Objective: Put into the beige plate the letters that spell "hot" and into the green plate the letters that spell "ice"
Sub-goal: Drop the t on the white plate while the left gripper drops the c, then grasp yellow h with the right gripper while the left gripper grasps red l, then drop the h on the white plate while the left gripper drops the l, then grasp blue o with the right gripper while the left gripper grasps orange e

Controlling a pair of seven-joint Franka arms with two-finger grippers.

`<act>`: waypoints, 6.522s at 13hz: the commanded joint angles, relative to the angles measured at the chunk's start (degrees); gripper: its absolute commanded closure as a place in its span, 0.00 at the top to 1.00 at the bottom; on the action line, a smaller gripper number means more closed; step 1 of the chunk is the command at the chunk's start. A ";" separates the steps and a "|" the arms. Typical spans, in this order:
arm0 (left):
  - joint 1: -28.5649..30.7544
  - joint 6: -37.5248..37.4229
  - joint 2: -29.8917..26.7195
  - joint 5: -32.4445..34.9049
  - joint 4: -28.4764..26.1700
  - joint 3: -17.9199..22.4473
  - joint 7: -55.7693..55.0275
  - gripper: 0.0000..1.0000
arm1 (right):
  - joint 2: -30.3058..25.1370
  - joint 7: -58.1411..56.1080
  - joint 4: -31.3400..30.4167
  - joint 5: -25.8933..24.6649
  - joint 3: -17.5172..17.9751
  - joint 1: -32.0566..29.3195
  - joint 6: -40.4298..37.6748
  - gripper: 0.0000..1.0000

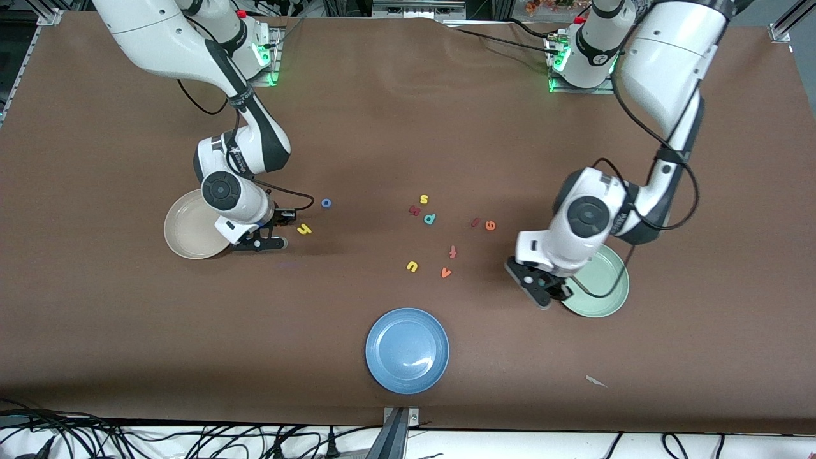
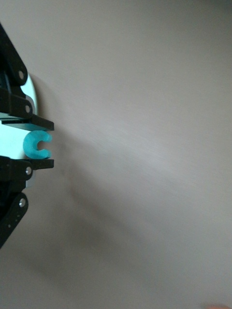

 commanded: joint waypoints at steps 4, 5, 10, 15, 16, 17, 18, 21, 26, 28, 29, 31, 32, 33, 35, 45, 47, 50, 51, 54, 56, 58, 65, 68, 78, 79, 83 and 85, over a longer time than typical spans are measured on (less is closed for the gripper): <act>5.07 0.04 -0.88 -0.58 -7.27 -0.56 7.44 0.07 | 0.36 -0.75 -0.99 0.41 -0.08 -0.69 0.87 0.13; 5.07 0.22 -0.97 -0.67 -7.36 -0.56 7.35 0.53 | 0.28 -0.40 -0.99 0.41 -0.16 -0.78 0.69 0.09; 4.11 -4.67 -5.88 -3.55 -6.75 -2.04 7.53 1.00 | -4.01 -0.05 -0.28 0.41 -1.21 -0.87 -4.12 0.09; 2.17 -9.36 -7.74 -10.52 -7.45 -6.69 -7.36 1.00 | -9.82 -4.60 0.95 0.41 -8.41 -0.78 -11.96 0.09; 1.65 -9.36 -7.65 -10.43 -7.54 -8.10 -11.85 1.00 | -10.01 -7.84 0.95 0.41 -11.21 -0.78 -13.53 0.09; 0.60 -9.27 -7.65 -10.43 -8.32 -8.90 -15.99 1.00 | -9.92 -11.96 0.77 0.41 -14.46 -0.87 -14.24 0.09; -0.28 -9.01 -7.39 -10.00 -8.68 -9.87 -20.38 1.00 | -9.40 -15.92 0.42 0.41 -17.01 -0.78 -14.43 0.09; -3.44 -3.67 -6.25 -8.68 -11.75 -11.02 -26.05 1.00 | -5.28 -22.44 0.42 0.41 -19.15 -3.92 -11.72 0.09; -4.41 -1.02 -3.43 -3.75 -12.11 -12.42 -27.27 0.57 | -2.89 -24.83 0.68 0.41 -19.15 -4.82 -8.63 0.57; -4.94 1.95 -1.95 -3.66 -12.11 -12.42 -28.24 0.53 | -3.41 -24.04 0.95 0.50 -18.89 -4.65 -8.89 0.98; -5.03 3.72 -1.15 -3.66 -12.54 -12.42 -28.33 0.54 | -3.94 -23.78 1.56 0.76 -18.45 -4.47 -9.41 0.99; -5.21 5.84 -0.97 -0.69 -14.21 -12.42 -28.77 0.55 | -5.26 -22.46 3.92 1.55 -15.56 -4.21 -11.34 0.99; -5.21 5.84 -0.88 1.07 -14.39 -12.42 -29.99 0.55 | -5.87 -24.55 5.33 1.47 -14.24 -4.29 -12.05 0.99; -5.21 5.93 -0.88 2.65 -14.92 -12.42 -31.39 0.55 | -5.88 -26.14 6.91 1.64 -11.88 -4.29 -12.14 0.99; -5.21 5.85 -1.14 3.46 -15.71 -12.77 -33.42 0.55 | -5.26 -25.54 8.94 1.82 -8.09 -4.21 -12.05 0.99; -4.24 5.41 -1.76 8.91 -18.17 -14.45 -34.40 0.03 | 1.14 -35.02 7.98 2.61 1.33 2.29 -3.82 0.99; -4.24 4.97 -2.29 8.82 -18.17 -14.53 -34.31 0.00 | 2.90 -35.03 7.98 2.61 1.33 3.96 0.15 0.99; -4.15 1.90 -4.74 8.73 -17.39 -14.80 -34.48 0.00 | 3.44 -39.41 6.93 2.43 0.89 3.71 1.74 0.94; -4.15 0.76 -5.88 8.29 -17.12 -14.97 -34.48 0.00 | 3.44 -40.55 5.36 2.43 0.89 3.62 4.44 0.94; -2.14 -2.32 -8.87 7.76 -15.89 -15.32 -33.96 0.00 | 3.35 -40.74 2.09 2.43 0.89 3.62 7.37 0.94; -0.38 -5.30 -9.58 7.76 -14.40 -15.33 -32.39 0.00 | 3.35 -40.74 2.09 2.43 0.89 3.62 7.46 0.73; 1.55 -8.29 -10.28 6.63 -13.26 -15.32 -27.92 0.00 | 3.35 -40.74 2.09 2.43 0.89 3.62 7.46 0.47; 6.66 -8.57 -10.29 6.53 -11.67 -9.81 -5.69 0.00 | 2.91 -40.57 2.44 2.43 0.80 3.62 7.28 0.13; 6.83 -7.87 -9.85 6.62 -11.23 -5.67 0.92 0.00 | 1.95 -40.13 2.79 2.52 0.54 3.62 7.02 0.13; 7.01 1.00 -5.72 6.71 -11.93 -1.79 4.27 0.02 | -6.93 -39.77 3.68 3.57 -20.62 3.53 -17.24 0.13; 7.01 1.53 -5.02 6.97 -12.11 -1.09 4.36 0.06 | -6.32 -39.77 2.63 3.75 -22.04 3.53 -16.89 0.13; 7.27 1.81 -4.83 6.88 -13.34 -0.47 4.45 1.00 | -2.72 -39.86 1.48 7.18 -22.40 2.30 -15.92 0.13; 7.27 -0.73 -7.02 6.36 -13.17 -0.82 3.58 1.00 | -1.66 -40.04 1.56 7.18 -22.31 2.21 -14.17 0.13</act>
